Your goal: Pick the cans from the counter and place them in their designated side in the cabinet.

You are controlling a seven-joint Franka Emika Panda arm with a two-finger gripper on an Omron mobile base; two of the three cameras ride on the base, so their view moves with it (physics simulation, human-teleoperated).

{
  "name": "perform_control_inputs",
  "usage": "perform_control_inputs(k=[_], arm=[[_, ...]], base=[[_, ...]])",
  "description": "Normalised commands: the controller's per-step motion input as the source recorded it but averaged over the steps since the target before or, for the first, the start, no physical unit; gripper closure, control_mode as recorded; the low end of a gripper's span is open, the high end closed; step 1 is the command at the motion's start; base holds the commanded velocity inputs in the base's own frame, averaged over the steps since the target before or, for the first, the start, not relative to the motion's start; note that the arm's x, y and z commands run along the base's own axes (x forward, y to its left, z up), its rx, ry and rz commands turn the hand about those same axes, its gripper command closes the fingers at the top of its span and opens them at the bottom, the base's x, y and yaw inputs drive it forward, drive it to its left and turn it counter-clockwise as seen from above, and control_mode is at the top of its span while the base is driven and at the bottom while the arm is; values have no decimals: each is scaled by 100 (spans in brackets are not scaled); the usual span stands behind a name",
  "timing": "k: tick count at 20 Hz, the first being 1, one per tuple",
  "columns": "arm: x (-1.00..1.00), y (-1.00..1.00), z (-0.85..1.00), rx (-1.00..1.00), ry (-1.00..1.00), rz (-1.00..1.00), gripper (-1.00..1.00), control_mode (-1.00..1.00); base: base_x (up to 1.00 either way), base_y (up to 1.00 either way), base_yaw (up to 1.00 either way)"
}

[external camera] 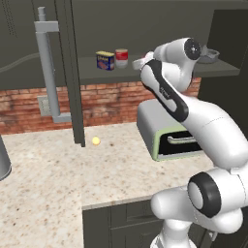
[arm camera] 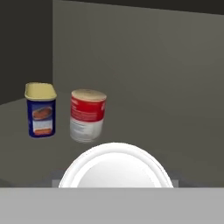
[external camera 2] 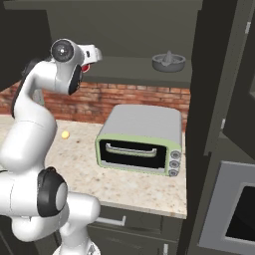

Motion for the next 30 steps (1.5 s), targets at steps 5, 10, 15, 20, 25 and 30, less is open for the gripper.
perform_control_inputs(k=[5, 10, 15, 20, 25, 30], arm=[[28, 6, -10, -1, 1, 1, 100, -100], [28, 6, -9, -1, 2, 1, 100, -100], [30, 4, -8, -2, 1, 1, 100, -100], [31, 3, -8, -2, 1, 1, 100, -100], [32, 1, -12, -2, 2, 1, 100, -100], [30, 0, -16, -2, 2, 1, 100, -100]], base=[[0, 0, 0], [0, 0, 0], [0, 0, 0], [0, 0, 0], [0, 0, 0], [0, 0, 0]])
